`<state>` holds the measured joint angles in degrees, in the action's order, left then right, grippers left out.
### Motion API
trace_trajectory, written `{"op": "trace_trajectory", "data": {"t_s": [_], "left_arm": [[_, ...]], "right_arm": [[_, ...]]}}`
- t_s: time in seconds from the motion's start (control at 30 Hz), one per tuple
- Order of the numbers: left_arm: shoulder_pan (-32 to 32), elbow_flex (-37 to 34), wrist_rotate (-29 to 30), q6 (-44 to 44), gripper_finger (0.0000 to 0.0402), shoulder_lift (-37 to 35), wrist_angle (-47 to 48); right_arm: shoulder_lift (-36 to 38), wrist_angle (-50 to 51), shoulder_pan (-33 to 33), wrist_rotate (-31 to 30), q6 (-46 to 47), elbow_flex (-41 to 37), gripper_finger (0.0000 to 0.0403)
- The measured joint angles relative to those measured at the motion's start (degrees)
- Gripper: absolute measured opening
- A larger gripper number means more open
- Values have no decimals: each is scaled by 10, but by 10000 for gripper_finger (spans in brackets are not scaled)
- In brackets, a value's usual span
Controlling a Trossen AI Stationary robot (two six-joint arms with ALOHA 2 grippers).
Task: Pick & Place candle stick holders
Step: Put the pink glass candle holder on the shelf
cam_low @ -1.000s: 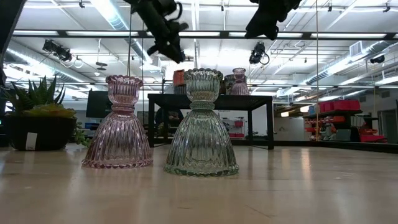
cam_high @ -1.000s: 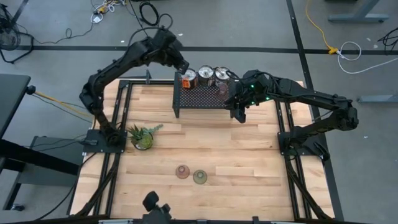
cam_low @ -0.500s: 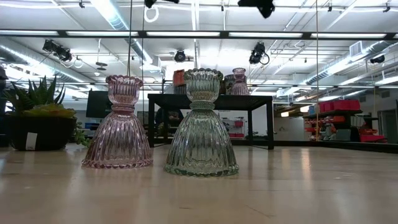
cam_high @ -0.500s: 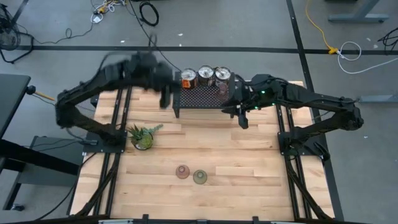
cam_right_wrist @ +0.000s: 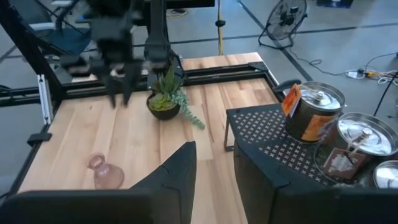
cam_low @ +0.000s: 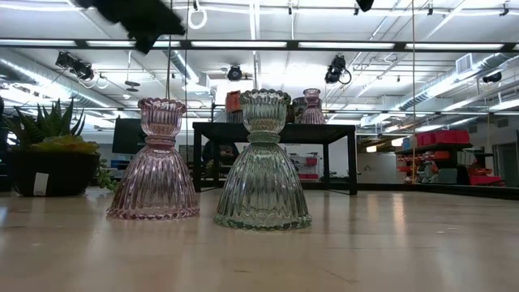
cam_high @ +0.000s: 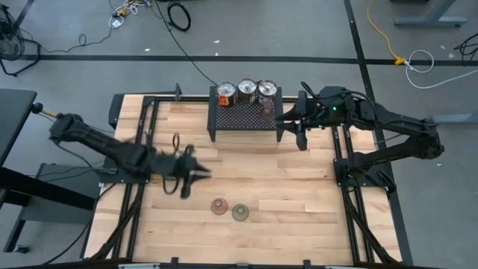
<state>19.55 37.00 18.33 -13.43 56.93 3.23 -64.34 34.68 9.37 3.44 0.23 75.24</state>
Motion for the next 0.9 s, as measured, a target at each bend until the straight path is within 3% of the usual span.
{"op": "trace_trajectory", "data": {"t_s": [0.17,0.37,0.67,0.9], "left_arm": [[94,-117,71,-51,78,30,-133],[168,-195,89,-55,78,82,-274],[193,-182,84,-55,81,159,-304],[189,-168,81,-76,138,192,-314]], "right_arm": [[-2,0,0,0,0,0,107],[-2,-7,0,-1,4,0,107],[-2,-16,0,-45,18,0,107],[-2,-20,0,-45,19,0,107]]}}
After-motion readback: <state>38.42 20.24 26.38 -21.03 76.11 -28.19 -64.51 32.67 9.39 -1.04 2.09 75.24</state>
